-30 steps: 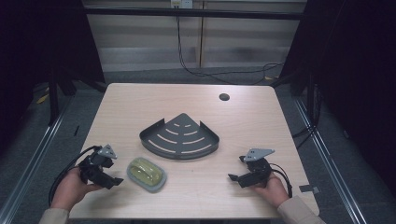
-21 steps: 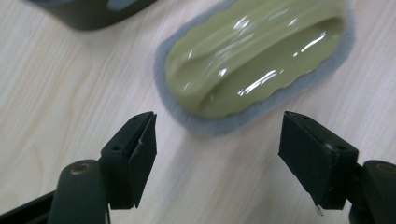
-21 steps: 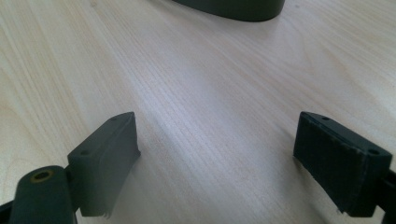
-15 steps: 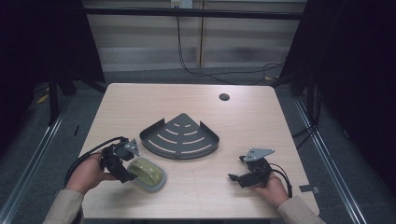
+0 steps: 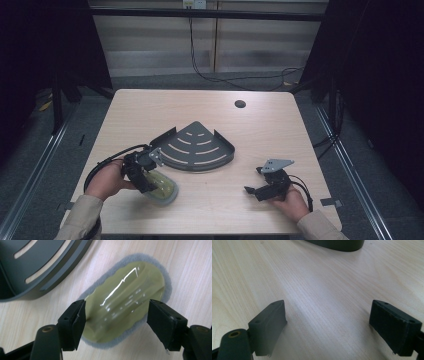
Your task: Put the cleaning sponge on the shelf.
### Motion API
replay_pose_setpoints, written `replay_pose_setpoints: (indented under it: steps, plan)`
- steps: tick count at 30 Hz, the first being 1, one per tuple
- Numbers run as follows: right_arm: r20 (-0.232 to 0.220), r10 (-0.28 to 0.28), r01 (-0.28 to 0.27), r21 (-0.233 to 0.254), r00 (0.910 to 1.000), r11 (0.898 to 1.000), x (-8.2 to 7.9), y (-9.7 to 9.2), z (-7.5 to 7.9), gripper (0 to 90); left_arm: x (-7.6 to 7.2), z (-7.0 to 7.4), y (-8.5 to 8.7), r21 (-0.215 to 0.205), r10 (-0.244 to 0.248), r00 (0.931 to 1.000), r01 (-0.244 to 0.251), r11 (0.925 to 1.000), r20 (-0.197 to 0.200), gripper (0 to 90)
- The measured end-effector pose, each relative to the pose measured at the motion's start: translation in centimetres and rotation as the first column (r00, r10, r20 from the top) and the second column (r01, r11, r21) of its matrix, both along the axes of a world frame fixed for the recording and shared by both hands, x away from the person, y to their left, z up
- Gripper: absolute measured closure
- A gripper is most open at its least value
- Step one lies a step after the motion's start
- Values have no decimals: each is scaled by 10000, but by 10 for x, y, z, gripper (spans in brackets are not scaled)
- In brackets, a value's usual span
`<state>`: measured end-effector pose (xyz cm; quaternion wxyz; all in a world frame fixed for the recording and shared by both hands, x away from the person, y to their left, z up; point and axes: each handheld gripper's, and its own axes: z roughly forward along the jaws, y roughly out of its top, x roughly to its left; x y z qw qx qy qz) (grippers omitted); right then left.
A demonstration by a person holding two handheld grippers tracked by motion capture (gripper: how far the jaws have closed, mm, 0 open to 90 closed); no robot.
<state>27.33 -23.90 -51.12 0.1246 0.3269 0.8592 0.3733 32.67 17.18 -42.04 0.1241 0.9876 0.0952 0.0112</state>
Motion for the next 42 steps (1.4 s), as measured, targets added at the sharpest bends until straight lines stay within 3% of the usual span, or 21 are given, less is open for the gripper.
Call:
replay_pose_setpoints:
  steps: [3,6,7,8,12,13,14,18,24,27,34,42]
  plan:
    - [-12,19,-19,2,10000,10000,0,0,0,133,-1,-2,-4,8,-208,9998,208,9998,3,347]
    - [-10,18,-18,3,10000,10000,0,0,0,132,-3,-7,-11,86,-531,9982,534,9985,-293,380]
    - [-12,17,-17,2,10000,10000,0,0,0,133,-3,-7,-11,86,-531,9982,534,9985,-293,411]
    - [-2,14,-14,-17,10000,10000,0,0,0,133,-4,-8,-12,213,-740,9957,753,9969,-560,464]
    - [-11,20,-20,5,10000,10000,0,0,0,133,-6,-6,-12,485,-1012,9926,1045,9933,-664,604]
    - [-10,15,-15,-4,10000,10000,0,0,0,133,-7,-5,-11,508,-968,9926,1006,9936,-731,653]
    - [-13,13,-13,-16,10000,10000,0,0,0,132,-6,-3,-10,810,-356,9955,428,9958,-879,710]
    - [-15,11,-11,-16,10000,10000,0,0,0,133,-6,-1,-5,761,29,9933,59,9971,-1154,714]
    - [-7,15,-15,-17,10000,10000,0,0,0,132,-4,6,1,686,223,9918,-138,9976,-1256,715]
    - [-8,11,-11,-18,10000,10000,0,0,0,132,-3,11,4,572,565,9907,-497,9971,-1241,714]
    - [-5,15,-15,-14,10000,10000,0,0,0,132,5,25,12,447,1133,9849,-1083,9931,-1306,715]
    - [-5,13,-13,-18,10000,10000,0,0,0,132,12,38,13,419,1436,9811,-1393,9894,-1300,714]
